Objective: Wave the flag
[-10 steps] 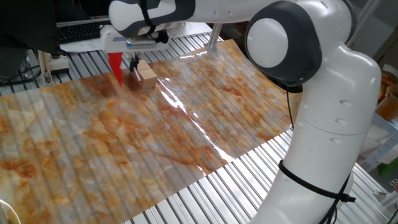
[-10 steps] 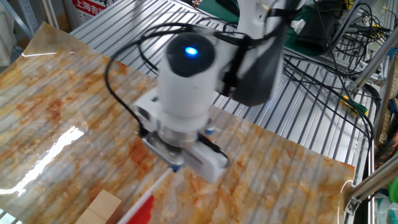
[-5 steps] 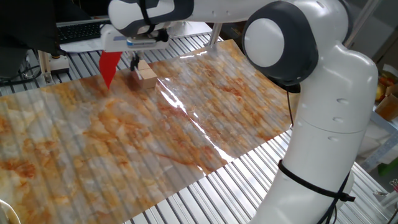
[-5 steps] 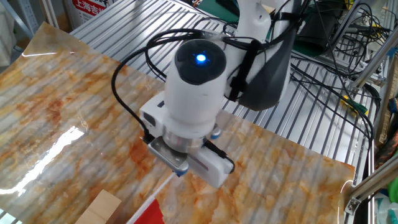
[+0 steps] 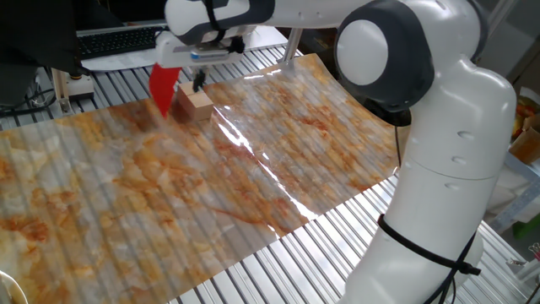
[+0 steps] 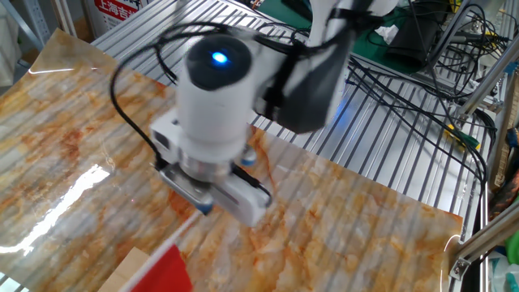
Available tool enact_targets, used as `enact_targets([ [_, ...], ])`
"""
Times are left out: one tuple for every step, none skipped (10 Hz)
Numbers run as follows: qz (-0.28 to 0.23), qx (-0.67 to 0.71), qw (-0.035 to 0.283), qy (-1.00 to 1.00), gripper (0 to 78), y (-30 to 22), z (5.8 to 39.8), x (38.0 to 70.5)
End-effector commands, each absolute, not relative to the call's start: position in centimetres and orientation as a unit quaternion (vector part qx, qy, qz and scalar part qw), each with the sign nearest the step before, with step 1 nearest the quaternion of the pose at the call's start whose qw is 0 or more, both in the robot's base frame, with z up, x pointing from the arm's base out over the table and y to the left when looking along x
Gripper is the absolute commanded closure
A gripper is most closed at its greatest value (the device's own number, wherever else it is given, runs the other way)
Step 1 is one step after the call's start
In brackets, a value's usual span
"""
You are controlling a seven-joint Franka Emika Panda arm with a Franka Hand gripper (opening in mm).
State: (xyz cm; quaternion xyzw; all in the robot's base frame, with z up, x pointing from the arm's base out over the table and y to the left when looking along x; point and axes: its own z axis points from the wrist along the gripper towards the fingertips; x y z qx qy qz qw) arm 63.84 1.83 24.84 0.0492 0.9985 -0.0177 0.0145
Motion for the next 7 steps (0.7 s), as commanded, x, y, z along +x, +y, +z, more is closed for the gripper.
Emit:
enact_targets([
  [-0.032, 0.027, 0.016, 0.999, 76.4, -5.7, 26.5, 63.5],
  [-0.019, 0.045, 0.015, 0.999, 76.4, -4.5, 26.7, 63.6],
  [-0.019, 0.066, 0.016, 0.998, 76.4, -2.0, 26.9, 63.8],
  [-0.022, 0.084, 0.016, 0.996, 76.4, 0.5, 27.1, 63.7],
  [-0.022, 0.099, 0.014, 0.995, 76.4, 2.9, 27.0, 63.6],
  [-0.022, 0.100, 0.014, 0.995, 76.4, 3.1, 27.0, 63.5],
  [-0.022, 0.118, 0.015, 0.993, 76.4, 6.1, 26.2, 63.1],
])
